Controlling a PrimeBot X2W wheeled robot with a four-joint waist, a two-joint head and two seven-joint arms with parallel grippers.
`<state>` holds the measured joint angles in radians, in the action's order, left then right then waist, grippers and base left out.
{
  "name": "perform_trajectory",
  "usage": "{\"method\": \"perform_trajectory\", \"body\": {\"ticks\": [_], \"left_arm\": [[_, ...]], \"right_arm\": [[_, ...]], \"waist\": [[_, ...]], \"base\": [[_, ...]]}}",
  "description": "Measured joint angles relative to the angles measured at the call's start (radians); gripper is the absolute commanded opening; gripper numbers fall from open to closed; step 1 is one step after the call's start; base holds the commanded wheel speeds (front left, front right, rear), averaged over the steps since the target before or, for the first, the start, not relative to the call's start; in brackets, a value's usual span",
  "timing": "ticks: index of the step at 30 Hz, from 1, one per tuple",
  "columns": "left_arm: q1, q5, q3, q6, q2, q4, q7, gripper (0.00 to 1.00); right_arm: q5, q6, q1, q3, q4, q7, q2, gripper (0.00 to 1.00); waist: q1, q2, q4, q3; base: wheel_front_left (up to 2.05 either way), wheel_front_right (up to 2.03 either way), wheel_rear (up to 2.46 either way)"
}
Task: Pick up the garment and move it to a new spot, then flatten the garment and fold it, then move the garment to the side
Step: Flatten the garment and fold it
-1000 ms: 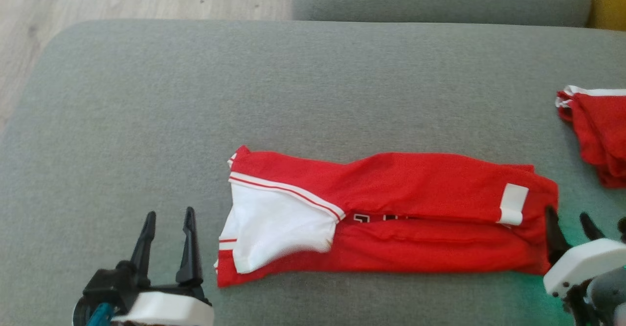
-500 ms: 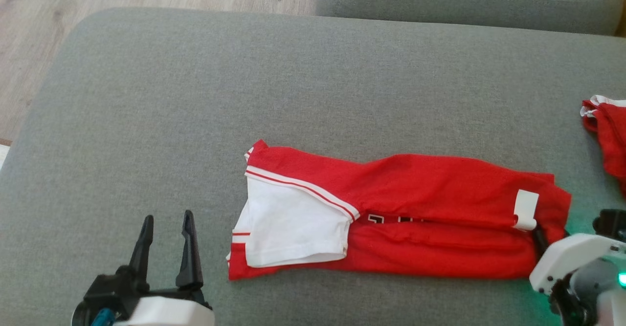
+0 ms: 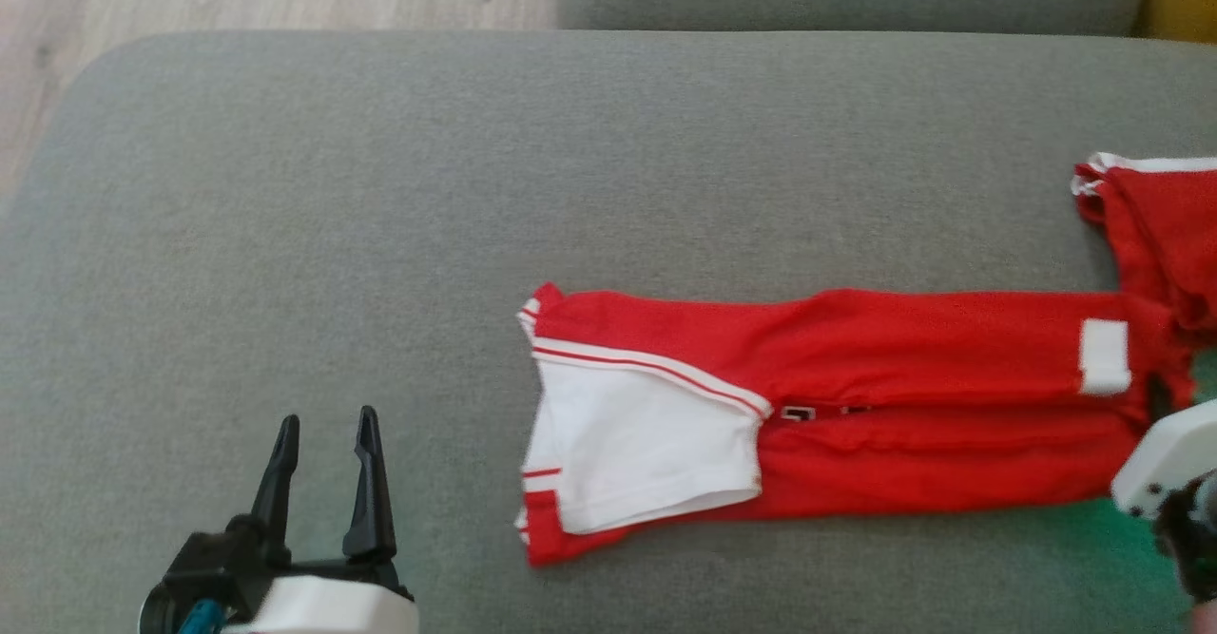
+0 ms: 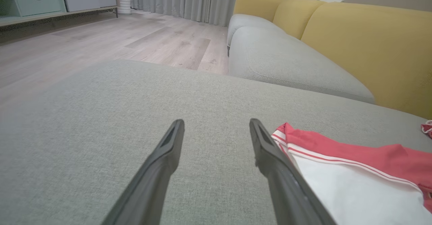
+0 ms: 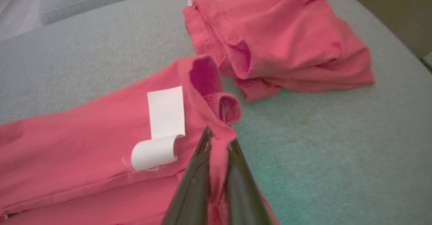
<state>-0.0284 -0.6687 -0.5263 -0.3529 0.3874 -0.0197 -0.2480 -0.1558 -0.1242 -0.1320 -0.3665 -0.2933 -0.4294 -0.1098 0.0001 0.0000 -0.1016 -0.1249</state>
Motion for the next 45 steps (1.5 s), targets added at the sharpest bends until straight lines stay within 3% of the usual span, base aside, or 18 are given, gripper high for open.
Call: {"method": "perform_trajectory", "body": {"ticks": [8,15,20,28,40,41,42,43,45], "left_arm": [[0.004,0.000,-0.011,0.001,0.000,0.001,0.002,1.00],[0.005,0.000,-0.024,0.002,-0.002,0.008,0.006,1.00],[0.005,0.000,-0.025,0.004,-0.002,0.011,0.009,1.00],[0.009,0.000,-0.030,0.011,-0.006,0.012,0.009,1.00],[0.042,0.000,-0.053,0.020,-0.032,0.029,0.009,1.00],[0.043,0.000,-0.053,0.020,-0.032,0.032,0.009,1.00],[0.043,0.000,-0.053,0.022,-0.033,0.035,0.009,1.00],[0.043,0.000,-0.053,0.024,-0.034,0.037,0.009,1.00],[0.043,0.000,-0.052,0.024,-0.036,0.042,0.009,1.00]], "right_arm": [[-0.036,0.000,0.002,0.016,0.121,-0.011,0.007,0.00],[-0.095,0.000,0.034,0.185,0.278,-0.033,0.046,0.00],[-0.156,0.000,0.040,0.342,0.311,-0.035,0.060,0.00],[-0.308,0.000,-0.006,0.635,0.192,0.011,0.060,0.00],[-0.385,0.000,-0.134,0.806,-0.009,0.066,0.057,0.00],[-0.391,0.000,-0.139,0.819,-0.022,0.067,0.056,0.14],[-0.398,0.000,-0.146,0.831,-0.035,0.071,0.056,0.37],[-0.407,0.000,-0.152,0.843,-0.044,0.079,0.055,0.95],[-0.423,0.000,-0.165,0.878,-0.056,0.090,0.052,1.00]], "waist": [[0.0000,0.0000,0.030,0.013],[-0.0001,0.0000,0.010,0.040],[-0.0001,0.0000,-0.021,0.057],[-0.0001,0.0000,-0.091,0.063],[-0.0001,0.0000,-0.165,0.042],[-0.0001,0.0000,-0.168,0.040],[-0.0001,0.0000,-0.170,0.038],[0.0000,0.0000,-0.171,0.036],[-0.0001,0.0000,-0.171,0.034]], "base": [[0.00,0.00,0.00],[0.00,0.00,0.00],[0.00,0.00,0.00],[0.00,0.00,0.00],[0.00,0.00,0.00],[0.00,0.00,0.00],[0.00,0.00,0.00],[0.00,0.00,0.00],[0.00,0.00,0.00]]}}
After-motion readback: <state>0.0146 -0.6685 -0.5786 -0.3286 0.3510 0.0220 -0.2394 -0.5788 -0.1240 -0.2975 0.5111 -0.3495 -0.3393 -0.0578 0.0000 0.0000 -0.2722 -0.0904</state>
